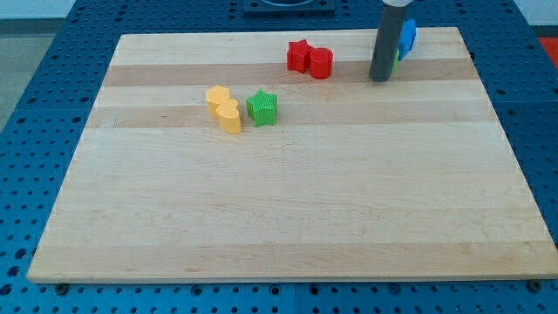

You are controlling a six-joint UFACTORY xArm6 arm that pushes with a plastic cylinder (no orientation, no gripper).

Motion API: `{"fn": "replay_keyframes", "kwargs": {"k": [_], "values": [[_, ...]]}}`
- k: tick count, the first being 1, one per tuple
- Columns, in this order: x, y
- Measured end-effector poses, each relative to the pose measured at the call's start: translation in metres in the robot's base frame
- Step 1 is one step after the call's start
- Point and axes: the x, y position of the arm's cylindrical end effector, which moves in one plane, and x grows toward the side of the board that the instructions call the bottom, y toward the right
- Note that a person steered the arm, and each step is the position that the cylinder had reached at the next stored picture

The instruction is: Move the green star to the green circle

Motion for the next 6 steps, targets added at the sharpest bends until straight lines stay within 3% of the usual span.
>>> {"fn": "replay_keyframes", "kwargs": {"k": [1, 3, 4, 6], "values": [[0.013, 0.0], [0.104, -0.023], [0.132, -0.067], [0.135, -0.165]]}}
